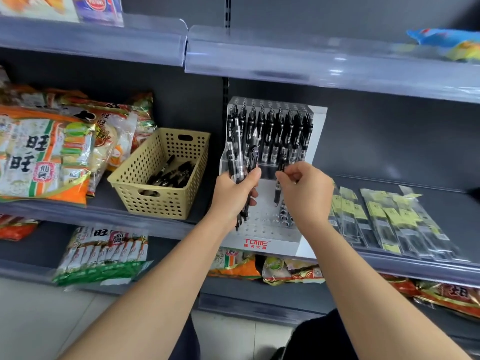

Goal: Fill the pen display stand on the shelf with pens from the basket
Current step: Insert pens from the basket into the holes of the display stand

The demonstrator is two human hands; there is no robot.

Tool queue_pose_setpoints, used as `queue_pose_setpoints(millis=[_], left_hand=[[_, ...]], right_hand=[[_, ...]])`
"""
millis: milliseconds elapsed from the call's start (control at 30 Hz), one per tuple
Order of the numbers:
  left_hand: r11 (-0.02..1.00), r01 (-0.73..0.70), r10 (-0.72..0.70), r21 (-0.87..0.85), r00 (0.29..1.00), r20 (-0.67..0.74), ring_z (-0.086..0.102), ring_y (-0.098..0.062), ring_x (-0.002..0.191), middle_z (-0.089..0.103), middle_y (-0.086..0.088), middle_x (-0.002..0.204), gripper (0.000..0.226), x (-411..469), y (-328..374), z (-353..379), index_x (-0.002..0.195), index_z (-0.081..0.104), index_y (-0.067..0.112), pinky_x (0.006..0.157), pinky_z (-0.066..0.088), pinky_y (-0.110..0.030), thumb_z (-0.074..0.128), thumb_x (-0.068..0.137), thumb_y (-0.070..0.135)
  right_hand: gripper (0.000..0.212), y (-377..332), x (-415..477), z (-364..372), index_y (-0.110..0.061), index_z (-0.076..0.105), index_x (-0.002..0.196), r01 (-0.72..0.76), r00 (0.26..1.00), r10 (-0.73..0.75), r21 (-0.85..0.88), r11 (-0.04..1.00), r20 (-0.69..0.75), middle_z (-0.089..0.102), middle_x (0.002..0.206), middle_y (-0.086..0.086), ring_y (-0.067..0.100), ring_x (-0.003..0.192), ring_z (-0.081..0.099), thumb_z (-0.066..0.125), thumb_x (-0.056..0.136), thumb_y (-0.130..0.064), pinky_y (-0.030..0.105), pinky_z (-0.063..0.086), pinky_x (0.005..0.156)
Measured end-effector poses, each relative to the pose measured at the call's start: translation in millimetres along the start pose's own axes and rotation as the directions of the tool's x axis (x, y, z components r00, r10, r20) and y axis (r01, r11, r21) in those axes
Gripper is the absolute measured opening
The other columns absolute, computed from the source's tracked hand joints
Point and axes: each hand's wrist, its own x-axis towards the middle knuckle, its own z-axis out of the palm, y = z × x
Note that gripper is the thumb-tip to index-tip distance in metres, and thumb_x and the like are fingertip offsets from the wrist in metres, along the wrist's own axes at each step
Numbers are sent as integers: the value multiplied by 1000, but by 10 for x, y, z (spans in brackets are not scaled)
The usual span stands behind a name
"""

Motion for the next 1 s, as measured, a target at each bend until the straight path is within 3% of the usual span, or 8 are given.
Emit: queue_pose_setpoints(millis=[200,333,433,700,833,1000], left_hand=[[1000,-19,19,-17,1000,8,55,-14,57,57,-2,64,21,-2,-68,9,94,65,7,57,48,-32,68,88,27],[1000,1,-1,-16,1000,8,56,-13,56,58,-2,62,24,9,-101,19,94,65,6,58,51,-32,69,87,29],[1000,11,-11,6,1000,21,56,-12,53,60,-1,61,32,26,-134,30,97,63,3,63,52,-36,70,86,33],[1000,-12,12,6,999,41,54,-11,50,58,1,57,31,51,-178,29,105,66,3,60,50,-33,69,87,28],[1000,-17,17,-10,998,57,54,-13,53,59,3,58,34,65,-189,21,106,65,0,58,47,-33,70,86,27],[999,-32,34,-18,996,81,55,-16,54,60,-5,63,18,48,-176,20,84,62,4,53,48,-31,71,85,19]], right_hand=[[16,83,-48,67,-16,70,80,-43,998,48,-132,990,34,66,66,0,22,60,60,64,87,-28,24,43,51],[21,115,-61,84,-8,71,77,-27,997,44,-234,972,66,67,64,10,29,60,63,64,85,-26,29,50,52],[22,134,-83,116,-8,72,77,-45,994,71,-262,964,89,69,66,10,29,61,64,62,86,-26,31,52,54],[24,180,-76,155,-9,70,78,3,990,44,-328,945,135,65,65,9,29,60,60,56,90,-24,24,41,50],[23,206,-65,168,-10,70,79,22,988,32,-344,939,149,66,67,8,29,62,60,57,90,-24,25,44,51],[22,198,-49,163,-13,67,79,33,989,17,-331,943,148,62,65,4,26,62,58,59,90,-29,23,38,51]])
